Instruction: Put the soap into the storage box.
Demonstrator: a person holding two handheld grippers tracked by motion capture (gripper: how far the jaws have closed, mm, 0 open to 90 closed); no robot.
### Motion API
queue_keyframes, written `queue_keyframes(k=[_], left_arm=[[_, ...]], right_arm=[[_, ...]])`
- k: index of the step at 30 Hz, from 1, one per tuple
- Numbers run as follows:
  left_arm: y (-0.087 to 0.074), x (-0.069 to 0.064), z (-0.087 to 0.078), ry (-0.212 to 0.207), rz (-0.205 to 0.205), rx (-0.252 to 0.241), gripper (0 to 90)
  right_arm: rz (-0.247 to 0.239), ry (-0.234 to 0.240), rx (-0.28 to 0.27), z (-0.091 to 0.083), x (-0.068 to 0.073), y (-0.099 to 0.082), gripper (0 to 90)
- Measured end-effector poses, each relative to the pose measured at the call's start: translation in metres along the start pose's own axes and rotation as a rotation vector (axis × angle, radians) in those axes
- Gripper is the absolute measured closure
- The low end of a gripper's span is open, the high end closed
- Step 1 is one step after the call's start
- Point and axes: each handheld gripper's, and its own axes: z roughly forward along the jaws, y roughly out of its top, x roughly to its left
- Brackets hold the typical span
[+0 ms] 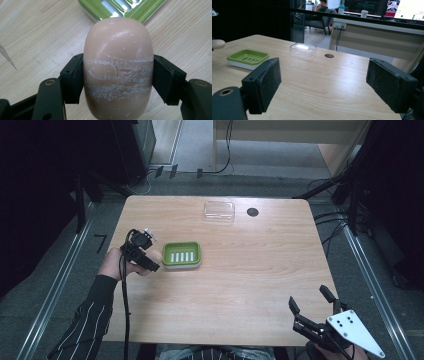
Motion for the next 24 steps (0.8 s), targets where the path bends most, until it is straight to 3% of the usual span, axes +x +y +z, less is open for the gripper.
queue_keyframes(k=[24], left_arm=[[0.025, -0.005, -0.007, -0.021, 0.086, -0.033, 33.8]], right_arm=[[0.003, -0.002, 0.002, 0.0, 0.0, 0.0, 13.2]])
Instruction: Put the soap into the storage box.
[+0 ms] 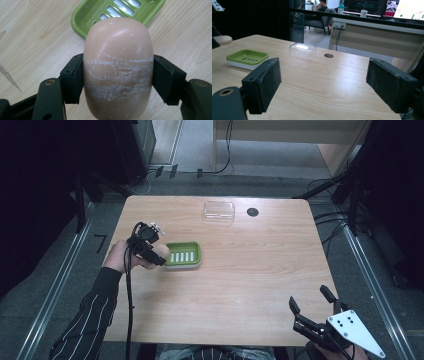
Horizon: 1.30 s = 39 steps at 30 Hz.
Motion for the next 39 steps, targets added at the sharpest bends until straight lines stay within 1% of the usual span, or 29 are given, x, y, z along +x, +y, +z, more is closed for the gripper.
queue_keyframes(k=[5, 8, 10, 11, 15, 17, 23, 24, 25, 27, 29, 30, 34, 39], left_arm=[[0.005, 0.0, 0.0, 0.0, 0.014, -0.009, 33.8], [0.008, -0.001, 0.0, -0.012, 0.034, -0.01, 33.8], [0.009, -0.001, 0.001, -0.013, 0.038, -0.015, 33.8], [0.011, -0.001, 0.001, -0.009, 0.053, -0.014, 33.8], [0.015, -0.002, 0.0, -0.013, 0.062, -0.025, 33.8], [0.018, -0.003, -0.001, -0.017, 0.081, -0.029, 33.8], [0.023, -0.004, 0.0, -0.013, 0.111, -0.034, 33.8], [0.024, -0.004, 0.0, -0.011, 0.125, -0.03, 33.8], [0.025, -0.005, 0.0, -0.009, 0.13, -0.03, 33.8], [0.025, -0.005, 0.001, -0.009, 0.132, -0.031, 33.8], [0.028, -0.006, 0.002, -0.008, 0.146, -0.032, 33.8], [0.028, -0.006, 0.002, -0.008, 0.146, -0.032, 33.8], [0.032, -0.008, 0.006, -0.011, 0.181, -0.028, 33.8], [0.036, -0.007, 0.008, -0.01, 0.194, -0.025, 33.8]], right_arm=[[-0.006, 0.001, 0.001, 0.0, 0.0, 0.0, 13.2], [-0.002, 0.0, 0.003, 0.0, 0.0, 0.0, 13.2], [-0.004, 0.0, 0.003, 0.0, 0.0, 0.0, 13.2], [-0.005, 0.0, 0.003, 0.0, 0.0, 0.0, 13.2], [-0.003, 0.0, -0.001, 0.0, 0.0, 0.0, 13.2], [-0.005, 0.0, 0.001, 0.0, 0.0, 0.0, 13.3], [-0.003, -0.001, -0.001, -0.001, 0.0, 0.0, 13.2], [-0.004, -0.001, -0.001, -0.001, 0.0, 0.0, 13.2], [-0.003, -0.001, 0.0, -0.001, 0.0, 0.0, 13.2], [0.0, -0.001, 0.001, -0.001, 0.0, 0.0, 13.2], [-0.001, -0.001, 0.001, -0.001, 0.0, 0.0, 13.3], [-0.001, -0.001, 0.001, -0.001, 0.0, 0.0, 13.3], [-0.003, -0.004, 0.001, -0.001, 0.0, 0.0, 13.2], [-0.002, -0.004, 0.003, -0.001, 0.0, 0.0, 13.2]])
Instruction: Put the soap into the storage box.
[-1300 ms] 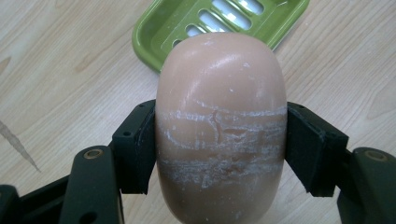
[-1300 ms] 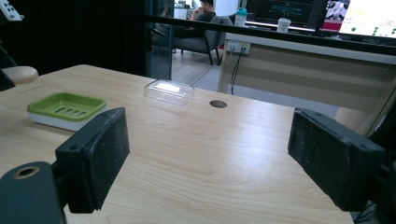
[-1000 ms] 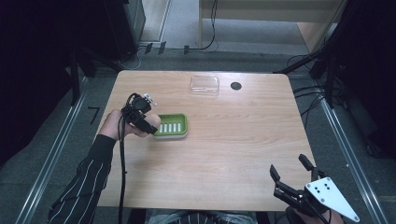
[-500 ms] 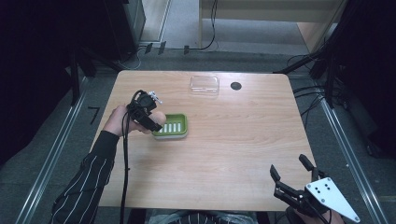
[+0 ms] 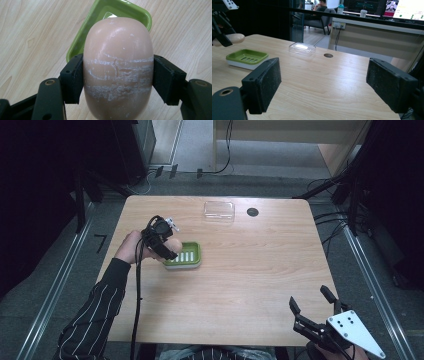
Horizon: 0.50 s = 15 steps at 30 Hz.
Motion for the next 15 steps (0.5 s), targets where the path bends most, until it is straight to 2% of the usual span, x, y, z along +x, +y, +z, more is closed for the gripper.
queue_keyframes(k=[15], left_arm=[[0.009, 0.001, 0.014, -0.003, 0.068, 0.015, 33.8]], right_arm=[[0.001, -0.004, 0.002, 0.0, 0.0, 0.0, 13.2]])
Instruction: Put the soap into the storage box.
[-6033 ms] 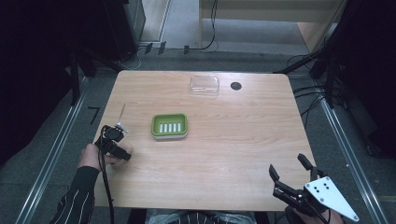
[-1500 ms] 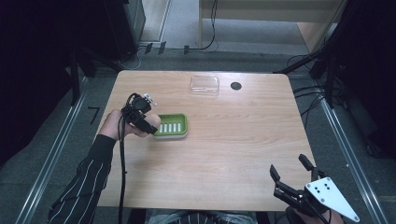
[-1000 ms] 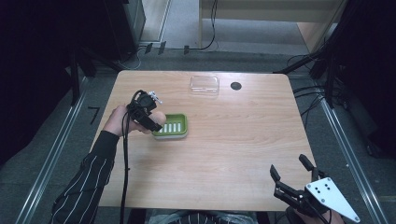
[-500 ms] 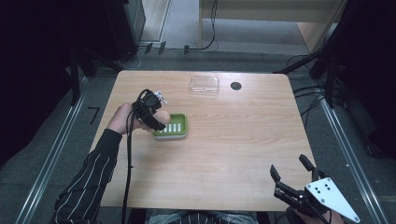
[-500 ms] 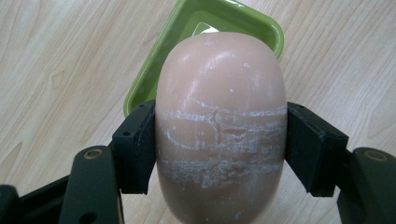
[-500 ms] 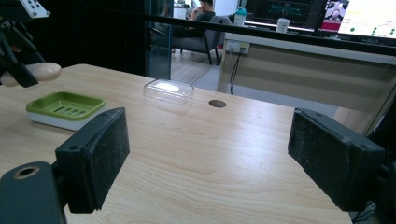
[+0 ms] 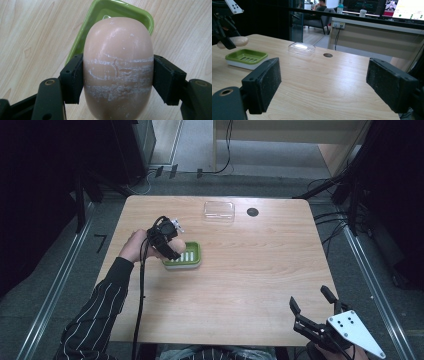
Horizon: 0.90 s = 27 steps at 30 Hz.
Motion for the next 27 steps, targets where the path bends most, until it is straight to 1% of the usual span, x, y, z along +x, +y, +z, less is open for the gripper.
queue_keyframes(k=[8, 10, 12, 14, 15, 16, 17, 18, 20, 21, 23, 24, 25, 27], left_arm=[[0.003, 0.001, 0.006, -0.008, 0.023, -0.005, 33.8], [0.003, 0.002, 0.007, -0.02, 0.033, -0.004, 33.8], [0.004, 0.002, 0.008, -0.024, 0.03, -0.009, 33.8], [0.004, 0.003, 0.009, -0.022, 0.044, -0.003, 33.8], [0.004, 0.003, 0.009, -0.022, 0.044, -0.003, 33.8], [0.005, 0.003, 0.01, -0.018, 0.042, -0.013, 33.8], [0.006, 0.003, 0.011, -0.02, 0.056, -0.016, 33.8], [0.006, 0.003, 0.012, -0.025, 0.061, -0.018, 33.8], [0.007, 0.003, 0.012, -0.023, 0.061, -0.023, 33.8], [0.008, 0.003, 0.014, -0.021, 0.082, -0.026, 33.8], [0.009, 0.003, 0.015, -0.026, 0.081, -0.031, 33.8], [0.01, 0.003, 0.016, -0.02, 0.097, -0.032, 33.8], [0.01, 0.002, 0.016, -0.028, 0.1, -0.036, 33.8], [0.011, 0.002, 0.017, -0.03, 0.103, -0.036, 33.8]], right_arm=[[-0.001, -0.004, 0.0, 0.0, -0.001, 0.0, 13.2], [-0.001, -0.004, 0.001, 0.0, 0.0, 0.0, 13.3], [-0.001, -0.005, 0.001, 0.0, 0.0, 0.0, 13.2], [-0.002, -0.005, 0.001, 0.0, -0.001, 0.0, 13.2], [-0.002, -0.005, 0.001, 0.0, -0.001, 0.0, 13.2], [0.0, -0.007, 0.004, -0.001, -0.001, 0.0, 13.2], [0.0, -0.007, 0.003, -0.001, -0.001, 0.0, 13.3], [0.001, -0.007, 0.004, -0.001, -0.001, 0.0, 13.2], [0.0, -0.008, 0.005, -0.001, -0.001, 0.0, 13.2], [0.0, -0.009, 0.004, -0.001, -0.001, -0.001, 13.2], [-0.001, -0.009, 0.005, -0.001, -0.001, -0.001, 13.2], [-0.001, -0.01, 0.004, -0.001, -0.001, -0.001, 13.3], [0.0, -0.01, 0.004, -0.001, -0.001, -0.001, 13.3], [-0.001, -0.01, 0.004, -0.001, -0.001, -0.001, 13.2]])
